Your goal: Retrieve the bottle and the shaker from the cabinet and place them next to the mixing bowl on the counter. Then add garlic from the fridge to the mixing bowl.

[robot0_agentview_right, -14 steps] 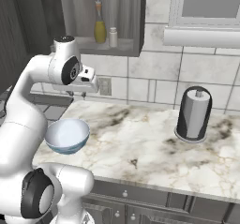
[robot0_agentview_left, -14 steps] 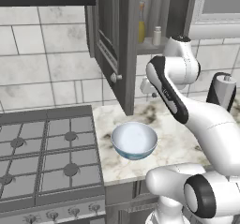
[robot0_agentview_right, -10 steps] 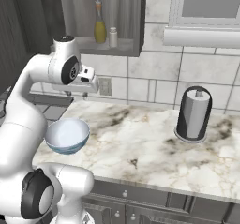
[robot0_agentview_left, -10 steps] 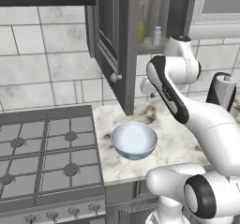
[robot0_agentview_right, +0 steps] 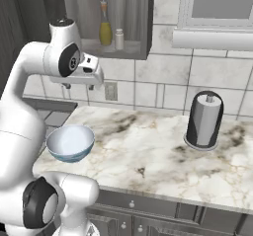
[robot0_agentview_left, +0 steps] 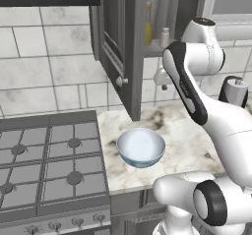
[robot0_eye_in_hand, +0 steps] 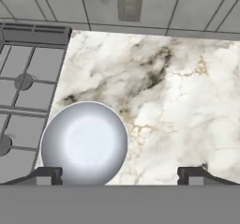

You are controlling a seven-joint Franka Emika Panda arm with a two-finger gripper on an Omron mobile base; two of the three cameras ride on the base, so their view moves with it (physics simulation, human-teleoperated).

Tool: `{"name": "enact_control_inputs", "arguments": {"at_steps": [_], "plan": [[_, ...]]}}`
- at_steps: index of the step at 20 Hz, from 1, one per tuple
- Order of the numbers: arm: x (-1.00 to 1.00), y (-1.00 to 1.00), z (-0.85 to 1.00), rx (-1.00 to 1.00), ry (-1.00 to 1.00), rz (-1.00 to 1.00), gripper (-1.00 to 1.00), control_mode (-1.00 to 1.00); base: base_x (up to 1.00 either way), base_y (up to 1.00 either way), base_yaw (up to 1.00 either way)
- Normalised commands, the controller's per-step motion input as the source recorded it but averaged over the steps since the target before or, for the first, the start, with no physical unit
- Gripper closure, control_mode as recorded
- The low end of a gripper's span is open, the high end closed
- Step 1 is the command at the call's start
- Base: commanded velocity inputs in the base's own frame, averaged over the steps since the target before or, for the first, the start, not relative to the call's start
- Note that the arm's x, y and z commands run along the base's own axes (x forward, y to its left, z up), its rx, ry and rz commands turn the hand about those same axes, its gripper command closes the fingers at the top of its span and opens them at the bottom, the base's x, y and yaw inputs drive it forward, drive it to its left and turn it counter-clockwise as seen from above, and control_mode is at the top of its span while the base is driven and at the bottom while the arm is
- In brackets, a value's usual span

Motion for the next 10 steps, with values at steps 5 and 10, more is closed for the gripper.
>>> {"name": "enact_control_inputs", "arguments": {"at_steps": [5, 10], "plan": [[0.00, -0.45, 0.76, 0.06, -0.12, -0.03, -1.00, -1.00, 0.00, 0.00, 0.00], [-0.11, -0.10, 0.79, 0.05, -0.19, -0.01, -1.00, -1.00, 0.00, 0.00, 0.00]]}}
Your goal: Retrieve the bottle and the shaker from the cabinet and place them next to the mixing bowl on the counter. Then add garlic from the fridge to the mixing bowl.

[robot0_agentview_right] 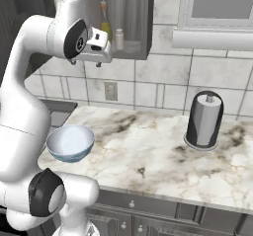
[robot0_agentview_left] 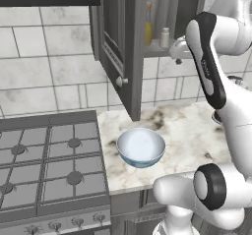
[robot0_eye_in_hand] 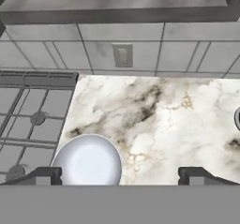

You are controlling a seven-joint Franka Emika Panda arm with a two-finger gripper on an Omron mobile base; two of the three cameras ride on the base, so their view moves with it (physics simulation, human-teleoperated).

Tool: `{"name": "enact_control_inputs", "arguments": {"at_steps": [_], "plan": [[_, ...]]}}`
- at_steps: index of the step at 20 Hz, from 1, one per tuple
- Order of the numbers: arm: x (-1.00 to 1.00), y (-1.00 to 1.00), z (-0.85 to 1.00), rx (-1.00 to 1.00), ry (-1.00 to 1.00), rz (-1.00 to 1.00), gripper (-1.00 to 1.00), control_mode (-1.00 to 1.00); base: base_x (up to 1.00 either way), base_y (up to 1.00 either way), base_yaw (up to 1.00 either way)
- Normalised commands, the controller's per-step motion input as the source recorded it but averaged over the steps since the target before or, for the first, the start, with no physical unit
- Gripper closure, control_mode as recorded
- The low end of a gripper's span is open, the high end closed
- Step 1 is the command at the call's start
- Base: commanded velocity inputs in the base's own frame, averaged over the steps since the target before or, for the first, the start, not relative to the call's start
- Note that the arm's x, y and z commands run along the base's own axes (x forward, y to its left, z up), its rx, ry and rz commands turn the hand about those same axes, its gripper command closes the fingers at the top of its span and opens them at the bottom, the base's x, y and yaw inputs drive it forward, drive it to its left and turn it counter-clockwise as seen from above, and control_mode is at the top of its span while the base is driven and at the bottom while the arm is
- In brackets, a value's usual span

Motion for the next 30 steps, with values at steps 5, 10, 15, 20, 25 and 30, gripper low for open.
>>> {"name": "enact_control_inputs", "arguments": {"at_steps": [5, 10, 15, 20, 25, 30], "plan": [[-0.09, 0.06, 0.50, 0.01, -0.37, 0.00, -1.00, -1.00, 0.00, 0.00, 0.00], [0.00, 0.07, 0.14, 0.00, -0.48, 0.00, -1.00, -1.00, 0.00, 0.00, 0.00], [0.08, -0.09, 0.11, 0.00, -0.17, -0.07, -1.00, -1.00, 0.00, 0.00, 0.00], [0.55, -0.14, 0.00, -0.02, 0.10, -0.24, -1.00, -1.00, 0.00, 0.00, 0.00], [0.35, -0.05, 0.00, -0.05, 0.12, -0.13, -1.00, -1.00, 0.00, 0.00, 0.00], [0.19, 0.00, -0.02, 0.00, 0.00, 0.00, -1.00, -1.00, 0.00, 0.00, 0.00]]}}
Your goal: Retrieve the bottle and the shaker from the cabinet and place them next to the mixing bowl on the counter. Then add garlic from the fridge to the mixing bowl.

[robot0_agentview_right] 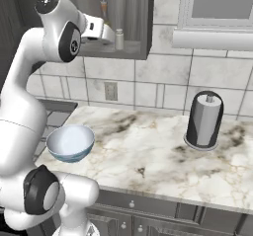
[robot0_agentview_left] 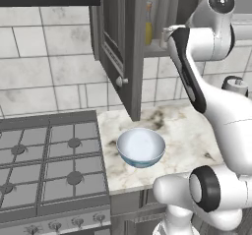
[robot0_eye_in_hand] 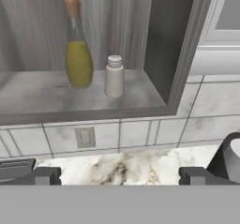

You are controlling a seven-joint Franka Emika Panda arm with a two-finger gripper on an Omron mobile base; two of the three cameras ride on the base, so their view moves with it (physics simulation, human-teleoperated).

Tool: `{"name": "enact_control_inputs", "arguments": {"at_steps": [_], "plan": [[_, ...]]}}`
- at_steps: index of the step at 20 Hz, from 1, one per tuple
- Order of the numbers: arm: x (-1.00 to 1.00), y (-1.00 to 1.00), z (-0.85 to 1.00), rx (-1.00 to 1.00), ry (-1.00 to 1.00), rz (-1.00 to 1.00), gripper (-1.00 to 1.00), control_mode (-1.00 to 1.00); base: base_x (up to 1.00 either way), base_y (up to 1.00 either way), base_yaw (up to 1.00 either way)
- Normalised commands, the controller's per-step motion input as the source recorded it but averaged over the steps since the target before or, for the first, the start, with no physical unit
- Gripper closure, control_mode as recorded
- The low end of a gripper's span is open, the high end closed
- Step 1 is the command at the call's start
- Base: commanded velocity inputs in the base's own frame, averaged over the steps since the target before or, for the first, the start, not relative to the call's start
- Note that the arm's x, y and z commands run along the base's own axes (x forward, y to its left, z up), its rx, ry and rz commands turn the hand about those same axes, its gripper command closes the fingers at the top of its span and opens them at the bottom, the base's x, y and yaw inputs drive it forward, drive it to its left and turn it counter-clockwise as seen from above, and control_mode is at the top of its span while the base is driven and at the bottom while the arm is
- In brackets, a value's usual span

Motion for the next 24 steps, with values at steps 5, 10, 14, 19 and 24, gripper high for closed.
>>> {"name": "enact_control_inputs", "arguments": {"at_steps": [5, 10, 14, 19, 24], "plan": [[0.40, 0.00, -0.22, 0.00, 0.00, 0.02, -1.00, -1.00, 0.00, 0.00, 0.00], [0.66, 0.00, -0.37, 0.00, 0.00, 0.05, -1.00, -1.00, 0.00, 0.00, 0.00], [0.61, 0.00, -0.16, 0.01, 0.00, 0.05, -1.00, -1.00, 0.00, 0.00, 0.00], [0.32, -0.07, 0.00, 0.00, 0.00, 0.01, -1.00, -1.00, 0.00, 0.00, 0.00], [0.38, -0.14, 0.01, 0.00, 0.00, 0.00, -1.00, -1.00, 0.00, 0.00, 0.00]]}}
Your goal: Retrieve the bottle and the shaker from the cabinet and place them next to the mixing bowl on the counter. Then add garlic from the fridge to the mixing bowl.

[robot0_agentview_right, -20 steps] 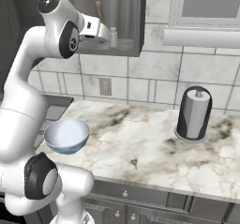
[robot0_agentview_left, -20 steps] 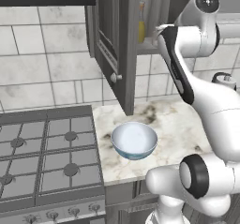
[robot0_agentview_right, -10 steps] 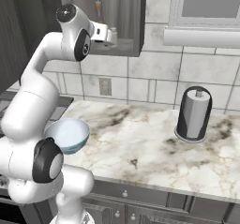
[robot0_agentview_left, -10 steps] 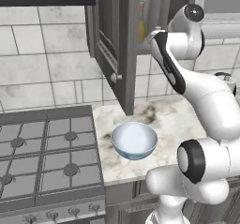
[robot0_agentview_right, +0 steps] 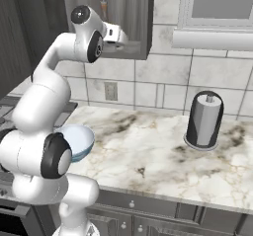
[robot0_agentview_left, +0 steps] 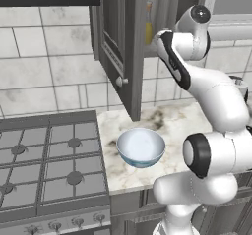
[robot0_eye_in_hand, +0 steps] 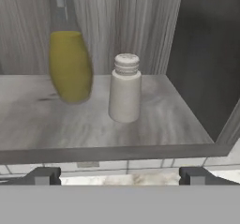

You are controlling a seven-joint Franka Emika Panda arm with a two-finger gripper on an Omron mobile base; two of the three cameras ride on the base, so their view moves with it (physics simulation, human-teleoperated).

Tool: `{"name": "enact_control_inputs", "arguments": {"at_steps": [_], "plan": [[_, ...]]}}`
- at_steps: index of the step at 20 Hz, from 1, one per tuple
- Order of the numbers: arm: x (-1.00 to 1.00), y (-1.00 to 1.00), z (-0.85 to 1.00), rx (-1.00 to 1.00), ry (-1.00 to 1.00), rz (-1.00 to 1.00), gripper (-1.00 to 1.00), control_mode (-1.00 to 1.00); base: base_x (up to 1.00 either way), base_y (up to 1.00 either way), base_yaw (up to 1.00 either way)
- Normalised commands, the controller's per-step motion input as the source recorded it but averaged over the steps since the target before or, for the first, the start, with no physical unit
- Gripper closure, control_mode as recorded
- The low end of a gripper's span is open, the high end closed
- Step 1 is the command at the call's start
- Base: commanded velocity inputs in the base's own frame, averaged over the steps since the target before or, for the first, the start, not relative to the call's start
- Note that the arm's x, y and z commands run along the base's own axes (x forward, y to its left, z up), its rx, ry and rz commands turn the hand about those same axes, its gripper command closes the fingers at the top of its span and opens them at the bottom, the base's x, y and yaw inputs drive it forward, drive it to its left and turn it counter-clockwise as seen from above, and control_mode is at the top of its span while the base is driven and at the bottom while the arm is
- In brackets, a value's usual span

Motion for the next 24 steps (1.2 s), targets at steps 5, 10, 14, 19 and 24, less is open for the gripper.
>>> {"name": "enact_control_inputs", "arguments": {"at_steps": [5, 10, 14, 19, 24], "plan": [[0.39, -0.12, 0.00, 0.00, 0.00, 0.00, -1.00, -1.00, 0.00, 0.00, 0.00], [0.30, 0.00, 0.00, 0.00, 0.00, 0.00, -1.00, -1.00, 0.00, 0.00, 0.00], [0.15, 0.00, 0.00, 0.00, 0.00, 0.00, -1.00, -1.00, 0.00, 0.00, 0.00], [0.06, 0.00, -0.16, 0.00, 0.00, 0.00, -1.00, -1.00, 0.00, 0.00, 0.00], [0.05, 0.00, -0.22, 0.00, 0.00, 0.00, -1.00, -1.00, 0.00, 0.00, 0.00]]}}
